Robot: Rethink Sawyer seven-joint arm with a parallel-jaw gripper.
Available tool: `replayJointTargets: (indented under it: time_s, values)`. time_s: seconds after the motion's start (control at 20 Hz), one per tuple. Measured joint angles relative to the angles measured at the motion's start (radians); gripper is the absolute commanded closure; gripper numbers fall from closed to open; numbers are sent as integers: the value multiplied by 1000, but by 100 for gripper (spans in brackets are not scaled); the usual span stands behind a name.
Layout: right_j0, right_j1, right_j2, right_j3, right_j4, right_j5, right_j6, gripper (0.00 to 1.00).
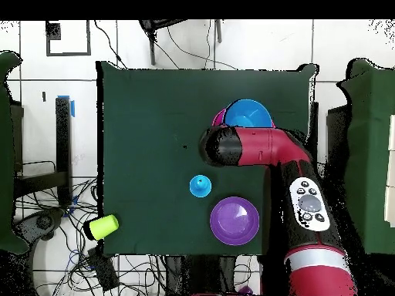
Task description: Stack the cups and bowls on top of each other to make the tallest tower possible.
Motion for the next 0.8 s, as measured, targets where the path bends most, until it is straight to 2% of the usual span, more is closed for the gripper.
replayJointTargets:
  time_s: [0.8]
  values:
    - [-25,-4,-22,16,0,-46,0,100]
